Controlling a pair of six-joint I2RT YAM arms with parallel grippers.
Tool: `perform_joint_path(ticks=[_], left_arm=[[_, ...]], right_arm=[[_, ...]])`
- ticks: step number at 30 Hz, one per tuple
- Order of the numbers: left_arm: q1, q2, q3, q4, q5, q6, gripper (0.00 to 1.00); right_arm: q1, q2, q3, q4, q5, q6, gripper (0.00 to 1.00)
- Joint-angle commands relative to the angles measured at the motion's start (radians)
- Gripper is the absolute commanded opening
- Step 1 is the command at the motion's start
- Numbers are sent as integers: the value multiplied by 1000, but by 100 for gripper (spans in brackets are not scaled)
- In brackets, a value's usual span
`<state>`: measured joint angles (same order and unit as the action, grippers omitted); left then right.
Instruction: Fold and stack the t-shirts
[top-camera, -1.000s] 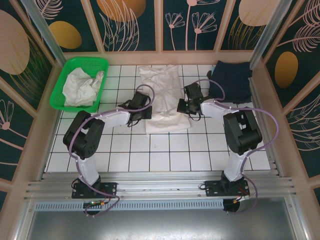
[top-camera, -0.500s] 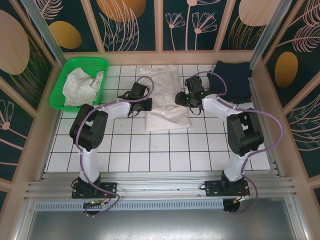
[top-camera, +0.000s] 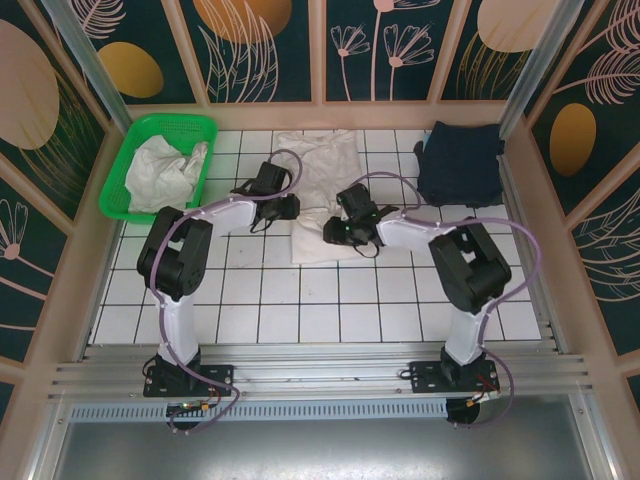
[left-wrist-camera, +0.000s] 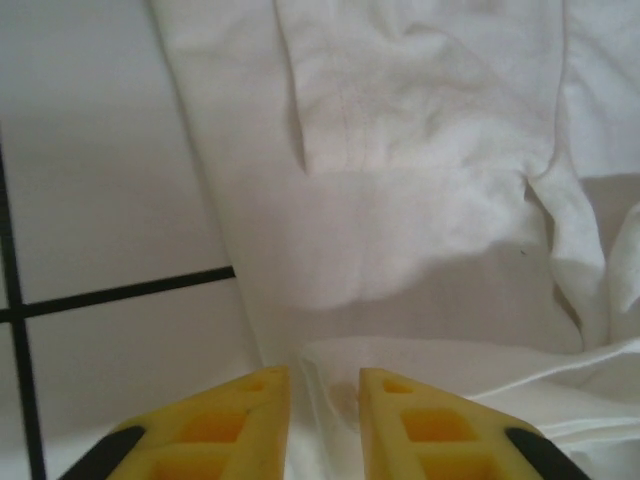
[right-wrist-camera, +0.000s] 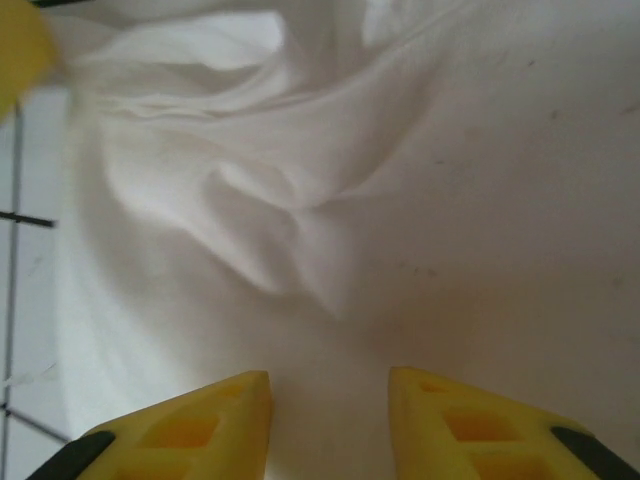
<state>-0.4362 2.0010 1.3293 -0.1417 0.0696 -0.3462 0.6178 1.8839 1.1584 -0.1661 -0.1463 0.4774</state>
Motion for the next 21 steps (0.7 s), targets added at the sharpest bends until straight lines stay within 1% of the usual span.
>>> perform_joint_path(ticks=[1, 4, 5, 6, 9, 12, 13, 15, 18, 19, 21], left_arm=[[10, -76, 3, -16, -48, 9, 33], [10, -154, -119, 76, -44, -11, 38], [10, -170, -158, 106, -35, -21, 38], [11, -185, -194, 129, -31, -32, 36], [10, -230, -275, 175, -28, -73, 33], [6, -281, -388, 306, 103, -108, 37], [-1, -315, -415, 327, 131, -115, 38], [-18, -313, -432, 319, 126, -127, 38], [-35, -293, -481, 382, 212, -165, 39], [-42, -294, -500, 396, 220, -172, 41], [-58, -293, -521, 398, 200, -172, 42]], right_arm=[[-5, 65, 117, -28, 57, -7, 33], [-5, 126, 201, -84, 119, -13, 33], [-5, 144, 221, -99, 140, -9, 33], [-9, 165, 245, -119, 152, 2, 33], [-20, 224, 302, -136, 139, 16, 33], [-27, 248, 339, -137, 149, 15, 34], [-30, 257, 351, -133, 147, 13, 34], [-46, 273, 371, -127, 130, 12, 34], [-62, 294, 402, -129, 117, 7, 34], [-65, 295, 416, -133, 113, 4, 34], [-65, 288, 433, -131, 109, -4, 34]])
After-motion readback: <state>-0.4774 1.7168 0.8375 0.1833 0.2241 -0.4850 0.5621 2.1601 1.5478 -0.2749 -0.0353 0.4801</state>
